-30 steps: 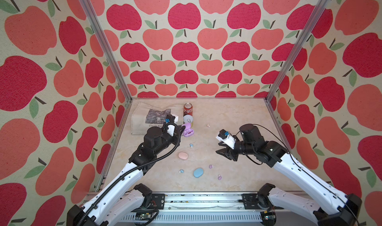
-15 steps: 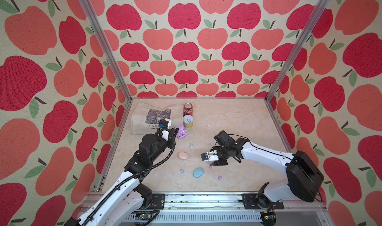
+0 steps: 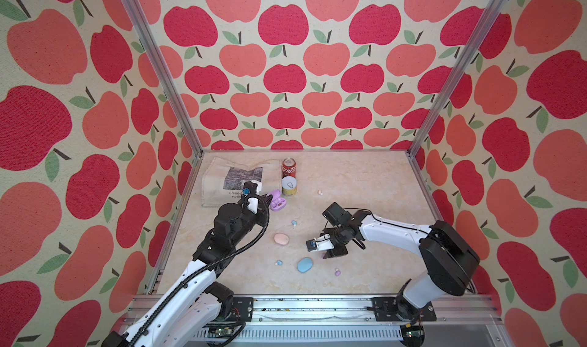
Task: Insert wireless bluetooth earbuds into charging case
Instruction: Pick up the wireless bluetooth earbud from the bottom-center of the table.
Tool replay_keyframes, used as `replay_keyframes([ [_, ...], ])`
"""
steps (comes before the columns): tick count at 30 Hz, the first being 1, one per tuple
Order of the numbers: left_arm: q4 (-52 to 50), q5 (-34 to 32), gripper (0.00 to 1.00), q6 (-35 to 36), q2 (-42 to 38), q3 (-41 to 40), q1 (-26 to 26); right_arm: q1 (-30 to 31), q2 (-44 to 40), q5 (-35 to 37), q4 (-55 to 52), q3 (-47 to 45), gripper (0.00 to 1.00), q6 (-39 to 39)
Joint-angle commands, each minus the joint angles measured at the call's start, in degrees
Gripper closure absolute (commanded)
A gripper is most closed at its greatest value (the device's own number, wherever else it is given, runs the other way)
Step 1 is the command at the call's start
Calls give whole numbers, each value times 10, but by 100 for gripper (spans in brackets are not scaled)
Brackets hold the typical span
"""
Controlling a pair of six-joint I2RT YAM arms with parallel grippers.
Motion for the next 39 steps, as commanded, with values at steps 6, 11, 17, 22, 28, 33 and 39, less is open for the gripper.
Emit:
replay_keyframes([
  [6,24,20,100,-1,12,-4,13,3,10,-4,8,-14,53,-4],
  [11,33,22,100,-4,18,-7,19,3,10,-7,21,-24,54,-1],
  [17,39,28,100,-7,26,-8,22,3,3,-7,39,-42,54,4],
  [22,43,30,100,-9,33,-5,22,5,4,-4,49,-44,58,13],
  [28,48,29,100,-8,39,-2,23,8,9,4,57,-40,67,21],
  [33,53,29,100,-6,42,-3,24,15,11,6,64,-37,73,22],
  [39,54,27,100,-4,39,-6,27,21,14,17,75,-32,80,43],
])
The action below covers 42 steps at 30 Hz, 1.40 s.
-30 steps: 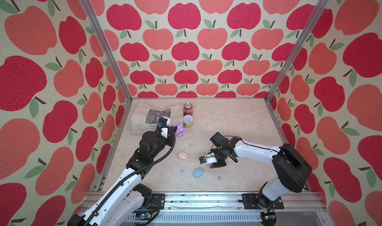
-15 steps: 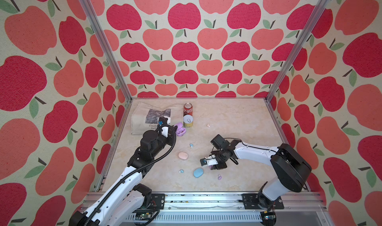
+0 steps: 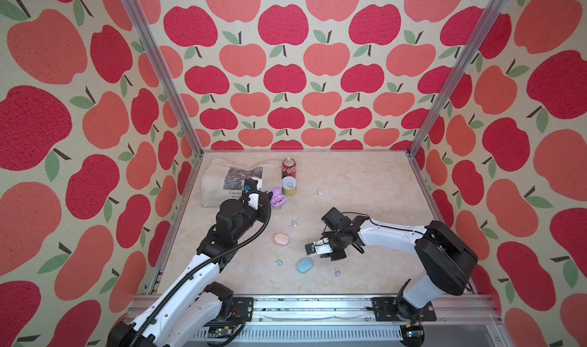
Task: Insert wireless bluetooth earbuds into charging case
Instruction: Pick up the wireless bluetooth earbud from the bottom-center of the table, then place a wireless bluetooth earbud at the center of the table.
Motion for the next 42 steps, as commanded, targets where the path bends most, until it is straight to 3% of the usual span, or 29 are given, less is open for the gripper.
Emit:
replay_keyframes([
  [1,17,8,100,-2,-2,-5,4,3,6,13,13,7,81,28],
  [9,14,7,100,4,-4,-4,8,-9,-12,68,48,35,89,161],
  [16,28,15,100,17,5,-2,9,-57,3,95,-10,110,89,404],
  [28,35,23,100,25,22,6,9,-113,104,84,-115,224,89,691],
  [33,37,23,100,26,26,10,9,-119,137,87,-129,247,88,739],
  [42,40,18,100,33,30,18,9,-130,171,104,-143,250,72,750],
])
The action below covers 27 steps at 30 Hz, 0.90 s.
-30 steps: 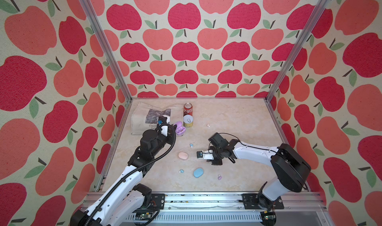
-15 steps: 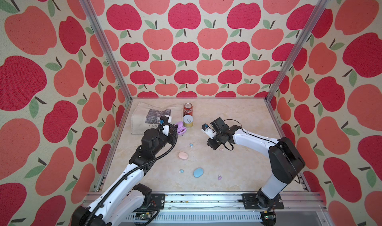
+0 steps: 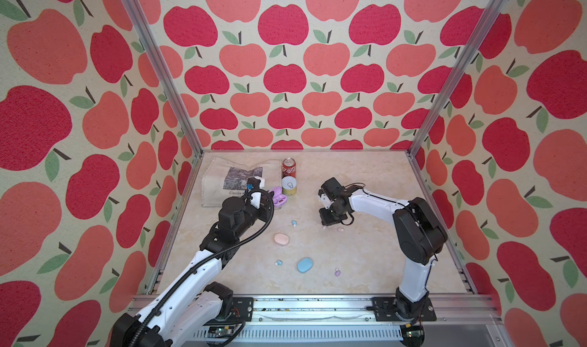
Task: Insert wireless bluetooth earbuds into charging case
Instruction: Place a wireless bluetooth earbud at the center of the table, then pick up the wireless bluetooth earbud from the center of the table.
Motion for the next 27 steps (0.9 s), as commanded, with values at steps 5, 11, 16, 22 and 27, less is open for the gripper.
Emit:
replay_keyframes([
  [5,20,0,100,12,2,20,4,-14,0,-3,-3,-2,64,13],
  [11,17,4,100,13,4,24,3,-27,-9,-26,-1,7,60,26],
  [16,20,5,100,11,8,24,3,-28,-4,-41,-29,20,60,74],
  [22,25,9,100,10,11,22,3,-27,-7,-14,-68,40,61,172],
  [27,35,11,100,4,13,18,3,-17,3,1,-80,45,64,215],
])
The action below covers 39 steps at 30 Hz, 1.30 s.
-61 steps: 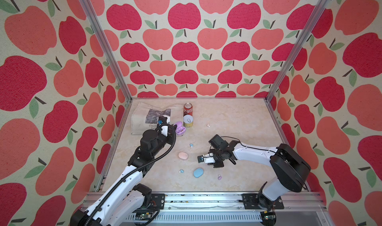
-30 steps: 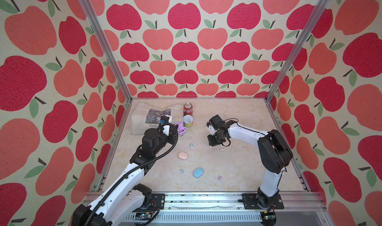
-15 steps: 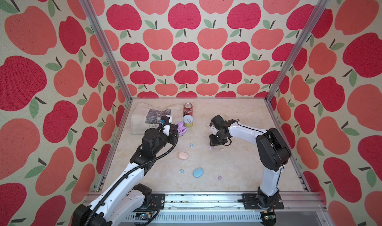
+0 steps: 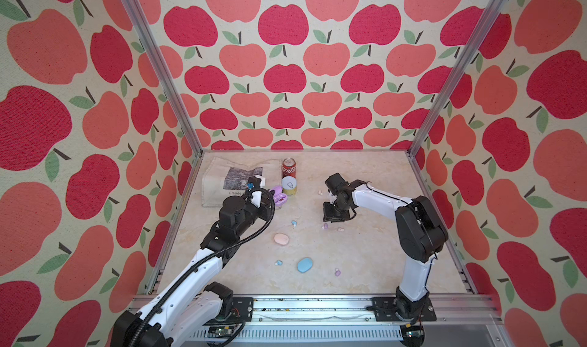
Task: Insert wireless bluetooth earbuds into charging case
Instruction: Pick up the wireless bluetooth earbud from the center of the table.
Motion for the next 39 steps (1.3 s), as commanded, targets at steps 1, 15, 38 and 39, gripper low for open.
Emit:
replay_keyframes([
  [1,22,11,100,-1,1,12,3,8,4,17,-33,11,64,60],
  [15,17,18,100,8,-1,9,3,25,47,12,-35,34,73,91],
  [38,-5,143,100,111,81,34,-21,18,-21,53,-39,49,92,-9],
  [39,8,144,100,131,96,34,-31,15,-36,52,-43,49,92,-23],
])
